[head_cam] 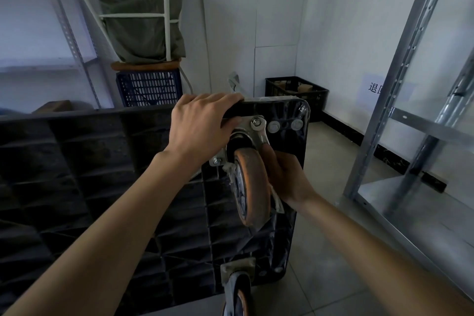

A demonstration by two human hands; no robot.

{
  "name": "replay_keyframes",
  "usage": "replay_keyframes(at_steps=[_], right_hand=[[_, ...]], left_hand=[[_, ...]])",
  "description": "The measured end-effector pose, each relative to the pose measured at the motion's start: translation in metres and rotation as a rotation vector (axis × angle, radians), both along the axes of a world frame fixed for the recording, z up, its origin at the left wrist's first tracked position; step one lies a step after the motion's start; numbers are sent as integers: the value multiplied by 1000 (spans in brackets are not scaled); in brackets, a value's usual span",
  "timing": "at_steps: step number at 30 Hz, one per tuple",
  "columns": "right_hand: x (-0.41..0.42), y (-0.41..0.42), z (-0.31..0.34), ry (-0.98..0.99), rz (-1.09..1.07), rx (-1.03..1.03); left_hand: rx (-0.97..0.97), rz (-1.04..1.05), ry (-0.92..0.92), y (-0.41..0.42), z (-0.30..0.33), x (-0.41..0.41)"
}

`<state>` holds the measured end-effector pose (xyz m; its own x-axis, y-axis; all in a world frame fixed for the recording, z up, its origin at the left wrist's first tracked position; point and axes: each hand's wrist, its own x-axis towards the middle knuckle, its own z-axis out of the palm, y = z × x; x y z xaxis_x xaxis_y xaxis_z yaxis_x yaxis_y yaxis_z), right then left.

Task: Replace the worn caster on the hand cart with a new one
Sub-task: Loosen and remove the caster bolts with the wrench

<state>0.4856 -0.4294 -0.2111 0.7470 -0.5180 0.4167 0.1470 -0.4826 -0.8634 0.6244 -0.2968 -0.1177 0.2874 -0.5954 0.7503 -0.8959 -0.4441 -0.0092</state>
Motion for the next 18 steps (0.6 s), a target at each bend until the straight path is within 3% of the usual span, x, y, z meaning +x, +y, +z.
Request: replay_keyframes(at_steps=[2,5,9,12,18], right_hand=[[-6,-12,4,63,-25,-88],[-23,-37,36,291,-140,-401],[-40,-53,114,553,-242,-1025],[-35,-52,154,641,-276,-1455],[-29,-51,169,657,-286,-1648]], left_hand=[[3,-3,5,0,0,1],[-11,3,4,-2,-1,1],[-30,10,-1,-3,-2,-1],[-24,16,4,-3,-3,-1],[-38,19,7,-3,-2,-4]])
